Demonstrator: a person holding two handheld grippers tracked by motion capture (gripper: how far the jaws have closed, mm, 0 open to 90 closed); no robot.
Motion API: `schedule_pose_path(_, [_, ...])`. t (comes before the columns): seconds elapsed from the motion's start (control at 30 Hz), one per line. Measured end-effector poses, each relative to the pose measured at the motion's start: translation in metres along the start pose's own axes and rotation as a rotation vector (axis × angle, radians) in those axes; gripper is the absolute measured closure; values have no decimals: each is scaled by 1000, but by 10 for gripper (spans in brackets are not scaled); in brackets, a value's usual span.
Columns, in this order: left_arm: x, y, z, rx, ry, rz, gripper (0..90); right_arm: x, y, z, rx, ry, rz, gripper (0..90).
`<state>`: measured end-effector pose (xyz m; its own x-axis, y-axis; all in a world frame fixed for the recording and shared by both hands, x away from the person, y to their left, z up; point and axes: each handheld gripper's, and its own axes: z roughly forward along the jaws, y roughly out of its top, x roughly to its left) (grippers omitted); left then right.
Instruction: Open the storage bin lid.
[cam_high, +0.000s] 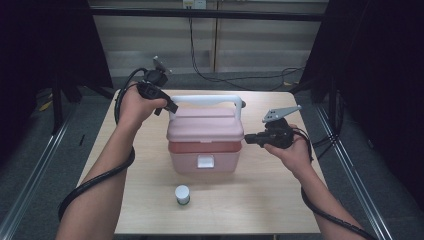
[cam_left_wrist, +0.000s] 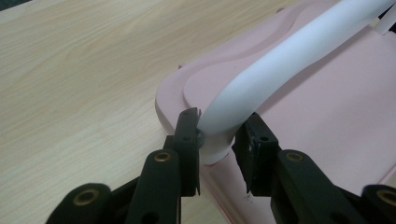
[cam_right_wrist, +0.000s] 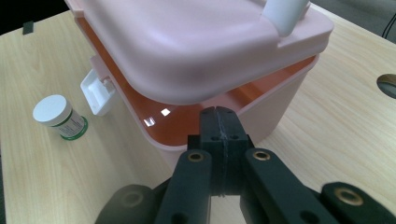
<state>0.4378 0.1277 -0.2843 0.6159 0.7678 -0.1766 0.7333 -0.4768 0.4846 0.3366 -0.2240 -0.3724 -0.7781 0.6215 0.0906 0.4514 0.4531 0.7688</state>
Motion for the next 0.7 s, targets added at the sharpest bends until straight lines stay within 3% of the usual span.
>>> schedule_pose_path(0.7, [1, -2, -2, -8, -11, 9, 711, 7, 10, 8, 10, 29, -14, 900])
